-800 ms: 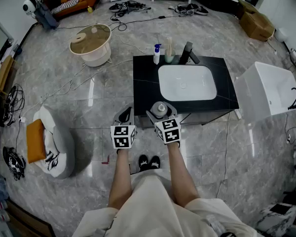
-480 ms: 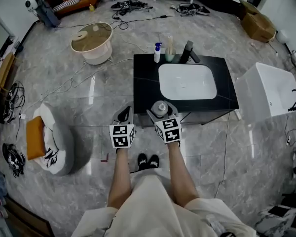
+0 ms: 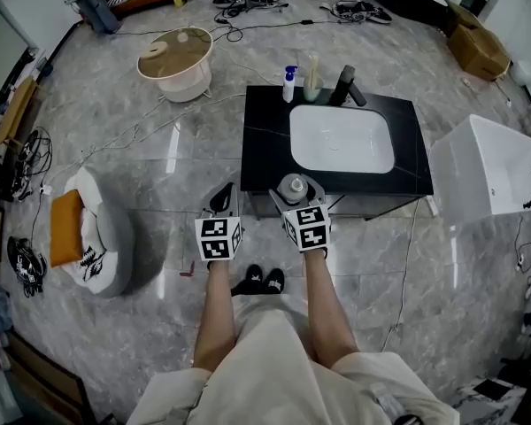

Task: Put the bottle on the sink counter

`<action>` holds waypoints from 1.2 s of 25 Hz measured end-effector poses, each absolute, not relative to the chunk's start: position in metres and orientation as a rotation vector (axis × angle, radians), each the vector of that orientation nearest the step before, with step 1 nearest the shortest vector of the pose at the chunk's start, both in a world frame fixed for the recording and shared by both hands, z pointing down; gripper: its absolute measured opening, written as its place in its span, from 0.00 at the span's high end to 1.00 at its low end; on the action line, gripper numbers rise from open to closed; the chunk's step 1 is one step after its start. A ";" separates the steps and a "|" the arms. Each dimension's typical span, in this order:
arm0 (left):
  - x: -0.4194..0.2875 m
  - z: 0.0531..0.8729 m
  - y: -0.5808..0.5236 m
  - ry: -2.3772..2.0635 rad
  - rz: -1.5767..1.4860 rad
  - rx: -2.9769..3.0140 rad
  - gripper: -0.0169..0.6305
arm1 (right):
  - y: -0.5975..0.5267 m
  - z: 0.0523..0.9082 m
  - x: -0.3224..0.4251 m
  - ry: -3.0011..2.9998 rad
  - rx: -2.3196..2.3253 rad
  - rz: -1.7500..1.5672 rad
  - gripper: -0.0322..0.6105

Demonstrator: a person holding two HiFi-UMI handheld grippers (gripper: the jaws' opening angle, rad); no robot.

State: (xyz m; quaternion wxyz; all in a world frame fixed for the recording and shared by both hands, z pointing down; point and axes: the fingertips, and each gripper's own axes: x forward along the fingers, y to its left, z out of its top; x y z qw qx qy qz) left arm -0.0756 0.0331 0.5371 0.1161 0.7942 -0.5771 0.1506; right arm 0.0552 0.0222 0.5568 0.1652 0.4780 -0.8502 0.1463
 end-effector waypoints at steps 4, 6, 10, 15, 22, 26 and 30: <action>-0.075 0.539 0.034 -1.703 0.442 2.322 0.96 | 0.022 0.560 0.059 -2.422 1.370 0.428 0.42; -0.078 0.540 0.032 -1.707 0.436 2.314 0.96 | 0.022 0.561 0.059 -2.421 1.370 0.428 0.42; -0.079 0.540 0.026 -1.705 0.428 2.324 0.96 | 0.016 0.562 0.062 -2.414 1.391 0.431 0.42; -0.087 0.540 0.009 -1.710 0.423 2.329 0.96 | -0.004 0.566 0.063 -2.396 1.402 0.439 0.42; -0.103 0.549 -0.048 -1.693 0.444 2.334 0.96 | -0.056 0.567 0.048 -2.394 1.440 0.399 0.42; -0.110 0.552 -0.086 -1.666 0.455 2.353 0.96 | -0.093 0.564 0.038 -2.398 1.452 0.392 0.42; -0.111 0.552 -0.123 -1.626 0.473 2.383 0.96 | -0.126 0.565 0.030 -2.382 1.463 0.409 0.42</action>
